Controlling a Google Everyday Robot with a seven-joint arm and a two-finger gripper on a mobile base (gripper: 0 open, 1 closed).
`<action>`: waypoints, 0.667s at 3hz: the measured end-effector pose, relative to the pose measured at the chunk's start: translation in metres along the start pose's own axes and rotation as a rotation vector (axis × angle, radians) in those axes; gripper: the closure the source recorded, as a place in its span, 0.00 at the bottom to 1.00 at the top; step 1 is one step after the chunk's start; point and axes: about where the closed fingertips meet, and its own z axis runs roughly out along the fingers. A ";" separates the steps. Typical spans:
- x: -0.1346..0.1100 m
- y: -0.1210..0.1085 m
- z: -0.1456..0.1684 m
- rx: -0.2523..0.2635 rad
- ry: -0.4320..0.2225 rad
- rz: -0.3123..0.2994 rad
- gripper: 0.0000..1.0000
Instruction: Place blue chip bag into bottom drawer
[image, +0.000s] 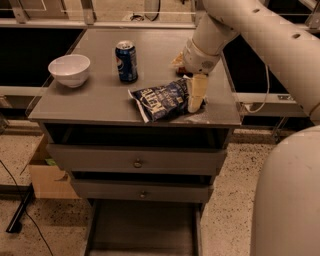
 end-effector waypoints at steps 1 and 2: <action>0.010 0.034 0.011 -0.036 -0.002 0.056 0.00; 0.010 0.034 0.011 -0.036 -0.002 0.056 0.00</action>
Offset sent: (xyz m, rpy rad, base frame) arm -0.0449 -0.0264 -0.0226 -0.0093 0.0570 -0.0920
